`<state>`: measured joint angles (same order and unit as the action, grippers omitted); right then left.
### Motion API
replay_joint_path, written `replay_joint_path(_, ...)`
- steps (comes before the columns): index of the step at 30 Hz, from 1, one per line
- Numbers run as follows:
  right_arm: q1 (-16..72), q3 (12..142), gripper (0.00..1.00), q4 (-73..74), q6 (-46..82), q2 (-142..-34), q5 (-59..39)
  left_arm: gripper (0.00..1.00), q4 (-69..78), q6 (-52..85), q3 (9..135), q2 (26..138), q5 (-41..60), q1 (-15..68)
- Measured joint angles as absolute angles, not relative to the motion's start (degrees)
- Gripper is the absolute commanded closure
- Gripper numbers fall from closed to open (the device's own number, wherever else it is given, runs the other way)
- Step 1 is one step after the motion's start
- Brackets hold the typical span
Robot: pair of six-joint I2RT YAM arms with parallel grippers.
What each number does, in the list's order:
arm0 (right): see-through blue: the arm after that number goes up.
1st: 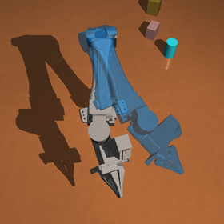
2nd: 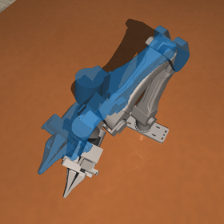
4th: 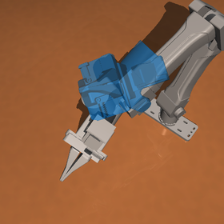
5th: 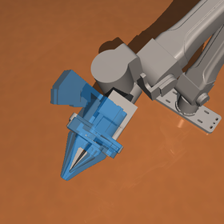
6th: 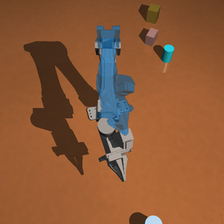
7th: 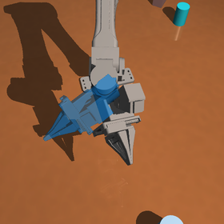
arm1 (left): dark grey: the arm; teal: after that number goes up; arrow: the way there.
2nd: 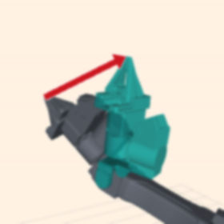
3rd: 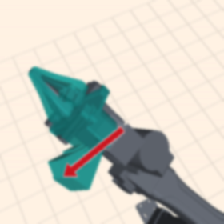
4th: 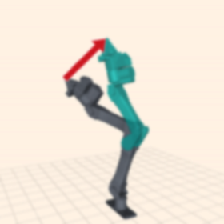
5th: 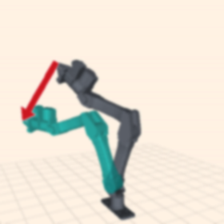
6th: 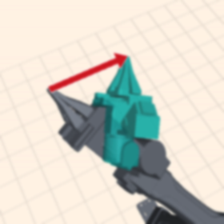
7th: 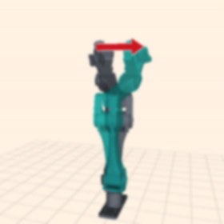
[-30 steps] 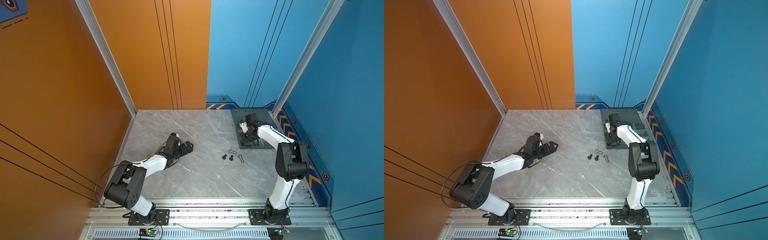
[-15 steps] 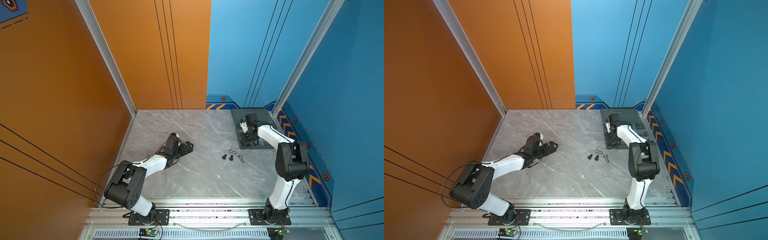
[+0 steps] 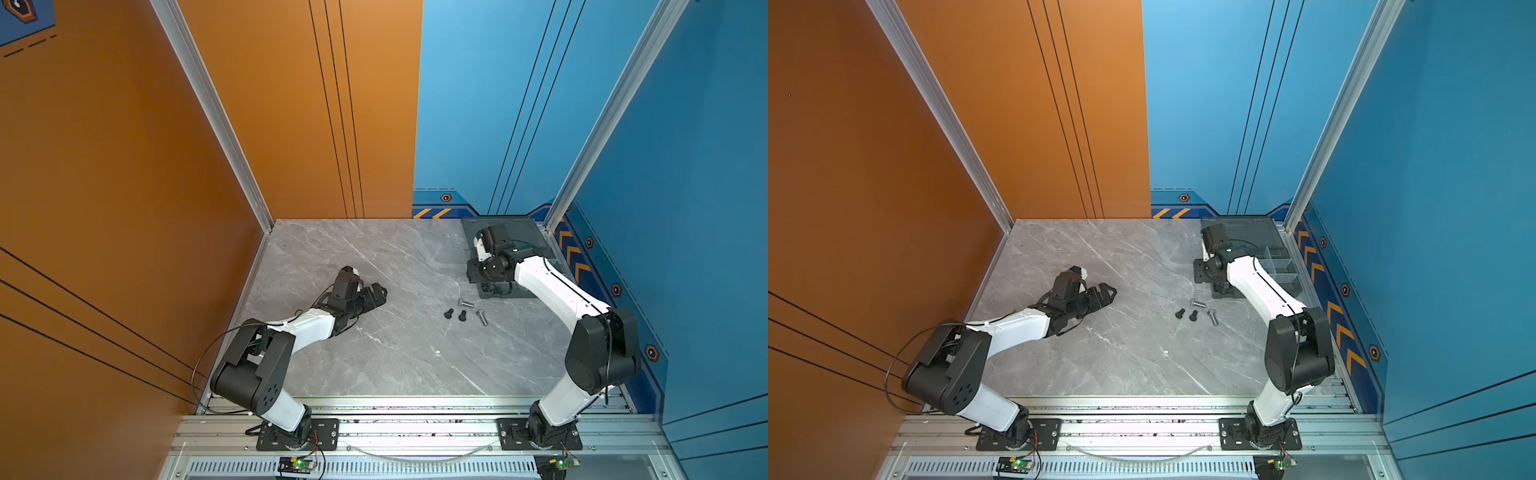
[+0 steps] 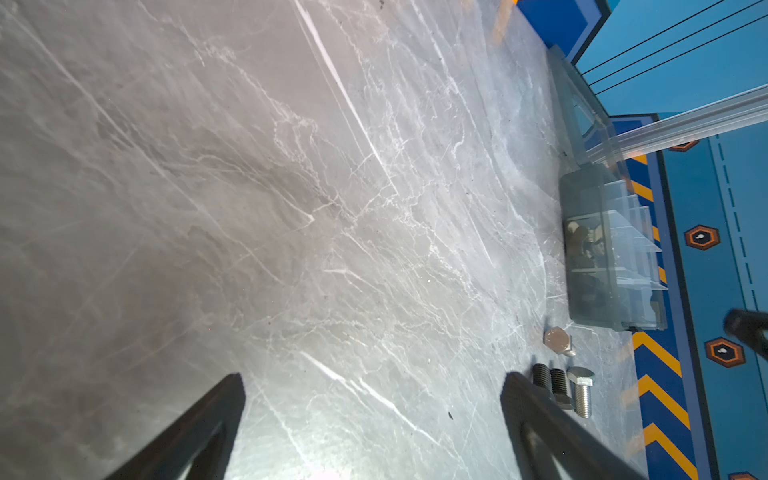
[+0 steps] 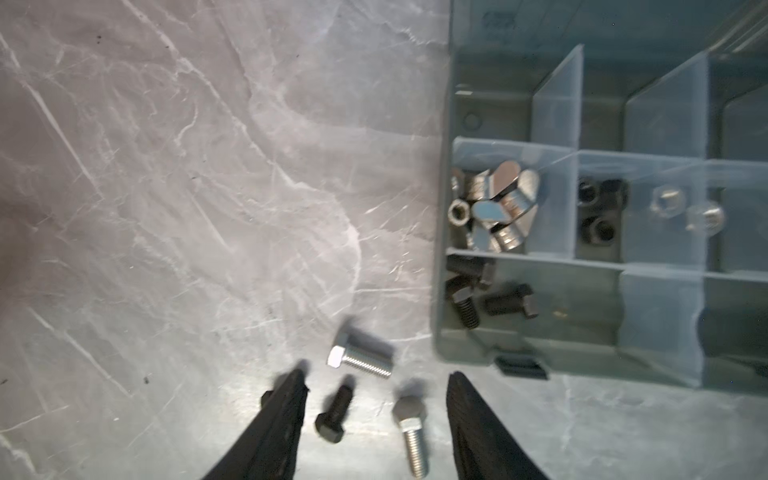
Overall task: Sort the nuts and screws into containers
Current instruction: 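Move the open right gripper back over the remaining black bolts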
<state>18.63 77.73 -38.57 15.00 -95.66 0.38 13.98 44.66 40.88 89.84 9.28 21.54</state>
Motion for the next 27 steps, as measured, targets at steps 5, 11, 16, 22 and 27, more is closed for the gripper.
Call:
replay_joint_path(5, 22.63, 74.65, 0.42, -39.22, 25.93, -95.79, 0.71, 0.02, 13.23, 43.79, 43.59, 92.12, 9.10, 23.86)
replay_joint_path(11, 23.11, 69.87, 0.41, -39.44, 34.28, -95.79, 0.67, 0.02, 9.96, 39.57, 51.05, 95.37, 7.84, 29.93)
replay_joint_path(16, 24.16, 67.57, 0.43, -39.44, 37.50, -95.79, 0.08, 0.02, 7.86, 36.58, 54.83, 98.39, 7.29, 33.08)
replay_joint_path(22, 25.67, 64.62, 0.45, -39.24, 40.34, -95.81, 0.08, 0.02, 6.24, 35.68, 54.87, 99.35, 7.29, 33.28)
replay_joint_path(27, 26.39, 63.59, 0.47, -38.50, 42.04, -96.53, 0.27, 0.02, 5.63, 35.00, 54.89, 99.35, 7.31, 33.01)
